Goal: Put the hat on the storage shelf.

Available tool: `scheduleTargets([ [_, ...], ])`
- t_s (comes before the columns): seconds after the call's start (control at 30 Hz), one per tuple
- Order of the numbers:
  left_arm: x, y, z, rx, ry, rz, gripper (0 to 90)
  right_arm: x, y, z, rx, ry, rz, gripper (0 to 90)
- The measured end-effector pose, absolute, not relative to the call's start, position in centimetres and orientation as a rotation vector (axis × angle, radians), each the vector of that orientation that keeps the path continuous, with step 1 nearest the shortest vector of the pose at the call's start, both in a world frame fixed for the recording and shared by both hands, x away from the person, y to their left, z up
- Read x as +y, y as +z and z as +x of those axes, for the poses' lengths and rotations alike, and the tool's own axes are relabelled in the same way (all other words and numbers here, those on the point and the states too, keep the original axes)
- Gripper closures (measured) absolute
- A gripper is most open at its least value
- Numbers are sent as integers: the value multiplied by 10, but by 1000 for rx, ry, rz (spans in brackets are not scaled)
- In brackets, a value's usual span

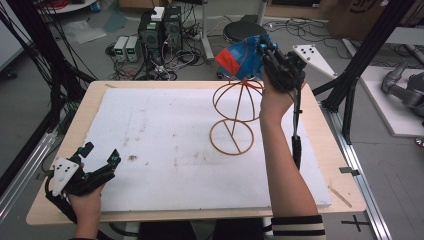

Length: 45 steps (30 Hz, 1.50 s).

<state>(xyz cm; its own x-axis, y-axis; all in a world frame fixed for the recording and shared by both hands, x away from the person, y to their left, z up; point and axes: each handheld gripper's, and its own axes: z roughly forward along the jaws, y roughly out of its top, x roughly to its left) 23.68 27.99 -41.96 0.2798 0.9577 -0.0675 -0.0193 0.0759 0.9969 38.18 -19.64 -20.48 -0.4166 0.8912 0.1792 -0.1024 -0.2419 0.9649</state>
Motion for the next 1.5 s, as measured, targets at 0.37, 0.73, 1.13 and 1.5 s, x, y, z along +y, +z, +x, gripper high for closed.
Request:
scheduleTargets([
  [0.37, 282, -420, 236, 1016, 967, 1258, 140, -186, -235, 376, 1338, 1734, 1024, 868],
  [0.73, 280, -420, 237, 1016, 968, 1266, 140, -185, -254, 369, 1397, 1669, 1004, 864],
  [1.13, 279, -420, 238, 1017, 964, 1267, 140, -187, -268, 367, 1431, 1583, 1026, 778],
  [1.5, 279, -421, 238, 1021, 963, 1271, 140, -190, -271, 360, 1427, 1537, 999, 697],
])
